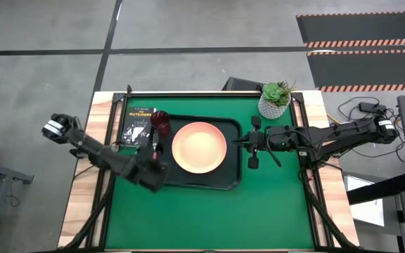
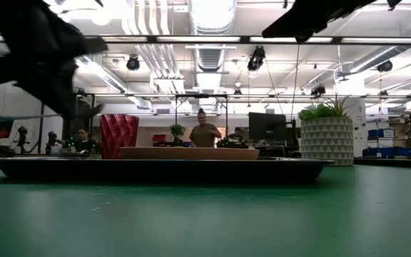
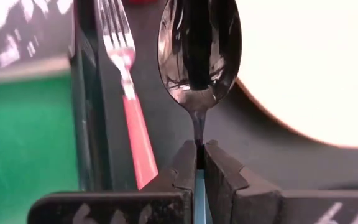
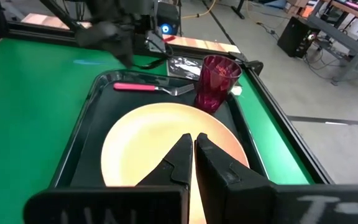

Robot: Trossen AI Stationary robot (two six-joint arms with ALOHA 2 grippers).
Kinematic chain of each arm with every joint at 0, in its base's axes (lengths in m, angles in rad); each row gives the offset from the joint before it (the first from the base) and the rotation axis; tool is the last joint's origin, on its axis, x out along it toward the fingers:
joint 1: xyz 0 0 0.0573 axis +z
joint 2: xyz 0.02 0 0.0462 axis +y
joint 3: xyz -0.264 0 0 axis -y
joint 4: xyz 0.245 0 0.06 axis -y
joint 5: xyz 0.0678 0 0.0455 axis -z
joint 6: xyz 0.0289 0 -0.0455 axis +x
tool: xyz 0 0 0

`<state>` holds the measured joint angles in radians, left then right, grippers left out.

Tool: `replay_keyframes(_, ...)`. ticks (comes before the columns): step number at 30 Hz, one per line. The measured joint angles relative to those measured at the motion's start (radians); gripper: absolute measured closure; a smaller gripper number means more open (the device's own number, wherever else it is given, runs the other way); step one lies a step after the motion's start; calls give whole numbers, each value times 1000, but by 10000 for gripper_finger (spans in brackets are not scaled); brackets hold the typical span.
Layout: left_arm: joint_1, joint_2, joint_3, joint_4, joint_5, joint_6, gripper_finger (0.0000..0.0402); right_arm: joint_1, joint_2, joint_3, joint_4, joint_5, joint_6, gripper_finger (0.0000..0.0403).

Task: Pick and place plate/cup/fork/spoon on tray
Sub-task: Put the spoon on the black tray to the right of the pink fork

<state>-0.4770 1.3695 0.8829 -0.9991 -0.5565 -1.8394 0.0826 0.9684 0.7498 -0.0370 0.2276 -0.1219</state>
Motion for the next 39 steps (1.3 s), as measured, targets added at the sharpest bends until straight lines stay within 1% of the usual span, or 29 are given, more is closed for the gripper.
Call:
replay_keyframes(2, 78, -6, 0, 6, 10, 99, 401, 0, 0, 0, -8, 0, 8, 394)
replay_keyframes(5, 177, -13, -5, 68, 12, 234, 401, 0, 0, 0, -12, 0, 14, 394)
replay_keyframes(7, 236, -14, -13, 83, 18, 302, 401, 0, 0, 0, -12, 0, 18, 394)
replay_keyframes(9, 280, -16, -25, 121, 33, 314, 401, 0, 0, 0, -20, 0, 19, 394)
replay_keyframes(12, 323, -16, -51, 212, 82, 380, 401, 0, 0, 0, -42, 0, 26, 394)
replay_keyframes(15, 360, -16, -97, 318, 131, 384, 401, 0, 0, 0, -71, 0, 34, 394)
replay_keyframes(24, 386, -10, -178, 358, 137, 328, 402, 0, 0, 0, -85, 0, 44, 394)
replay_keyframes(27, 386, 6, -180, 375, 129, 326, 401, 0, 0, 0, -85, 0, 43, 394)
replay_keyframes(31, 386, 37, -180, 441, 116, 327, 392, 0, 0, 0, -85, 0, 43, 394)
replay_keyframes(39, 386, 79, -180, 444, 114, 327, 388, 0, 0, 0, -87, 0, 44, 394)
